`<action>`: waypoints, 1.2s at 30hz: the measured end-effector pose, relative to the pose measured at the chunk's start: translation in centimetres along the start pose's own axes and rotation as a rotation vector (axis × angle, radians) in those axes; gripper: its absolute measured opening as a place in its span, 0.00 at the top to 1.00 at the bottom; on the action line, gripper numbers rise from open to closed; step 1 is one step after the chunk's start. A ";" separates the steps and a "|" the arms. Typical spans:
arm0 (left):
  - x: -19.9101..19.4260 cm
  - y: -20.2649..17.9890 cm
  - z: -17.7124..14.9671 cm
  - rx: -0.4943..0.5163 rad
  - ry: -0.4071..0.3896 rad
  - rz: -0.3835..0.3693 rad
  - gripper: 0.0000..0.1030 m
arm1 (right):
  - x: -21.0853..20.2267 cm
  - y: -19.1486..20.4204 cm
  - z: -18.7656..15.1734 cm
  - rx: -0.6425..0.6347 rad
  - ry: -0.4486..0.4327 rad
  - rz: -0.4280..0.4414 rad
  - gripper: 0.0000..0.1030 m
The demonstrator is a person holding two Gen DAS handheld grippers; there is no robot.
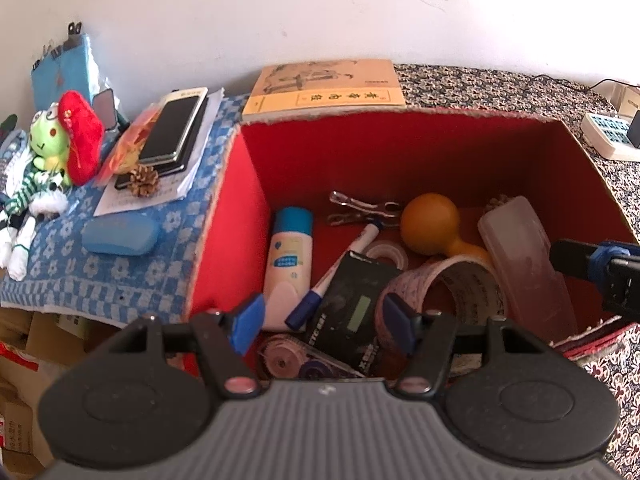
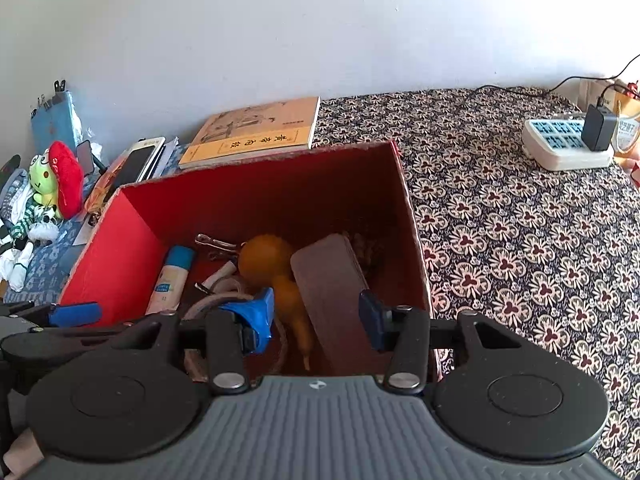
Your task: Organize rigid objects
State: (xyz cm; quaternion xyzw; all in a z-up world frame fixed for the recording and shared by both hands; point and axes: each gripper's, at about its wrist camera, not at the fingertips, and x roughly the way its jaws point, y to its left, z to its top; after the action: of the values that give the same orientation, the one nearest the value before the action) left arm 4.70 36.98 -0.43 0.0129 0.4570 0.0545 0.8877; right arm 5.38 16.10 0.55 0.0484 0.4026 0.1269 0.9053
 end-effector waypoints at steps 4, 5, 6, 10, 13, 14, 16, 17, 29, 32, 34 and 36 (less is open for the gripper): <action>0.2 0.1 0.1 -0.001 0.002 -0.002 0.37 | 0.0 0.1 0.1 -0.010 -0.002 -0.003 0.70; 0.2 0.1 0.1 0.001 0.002 -0.002 0.37 | 0.1 0.1 0.1 -0.009 0.000 -0.004 0.70; 0.2 0.0 0.1 0.002 0.002 -0.001 0.37 | 0.1 0.1 0.0 -0.009 0.001 -0.004 0.70; 0.2 -0.1 0.0 0.008 0.001 -0.004 0.37 | 0.2 0.1 0.0 -0.008 0.005 -0.004 0.70; 0.4 0.0 0.0 0.007 0.006 -0.011 0.37 | 0.3 0.1 -0.1 -0.005 0.010 -0.001 0.70; 0.4 -0.1 0.0 0.007 0.008 -0.013 0.37 | 0.3 0.0 -0.1 -0.004 0.011 -0.001 0.70; 0.4 -0.1 -0.1 0.008 0.008 -0.010 0.37 | 0.4 0.0 -0.1 0.000 0.013 -0.002 0.70; 0.4 -0.1 -0.1 0.008 0.008 -0.010 0.37 | 0.4 -0.1 -0.1 0.003 0.015 -0.002 0.70; 0.5 0.0 -0.1 0.002 0.014 -0.019 0.37 | 0.6 0.2 -0.5 0.009 0.034 -0.002 0.70; 0.5 -0.1 -0.1 0.001 0.019 -0.017 0.37 | 0.6 0.2 -0.5 0.010 0.036 -0.003 0.70; 0.5 -0.1 -0.1 0.003 0.017 -0.020 0.37 | 0.6 0.2 -0.5 0.010 0.035 -0.003 0.70; 0.5 -0.1 -0.1 0.004 0.016 -0.023 0.37 | 0.7 0.2 -0.5 0.010 0.035 -0.004 0.70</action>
State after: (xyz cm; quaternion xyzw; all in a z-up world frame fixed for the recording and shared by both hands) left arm 4.92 36.94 -0.84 0.0090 0.4643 0.0437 0.8845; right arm 5.40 16.43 -0.25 0.0498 0.4192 0.1239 0.8980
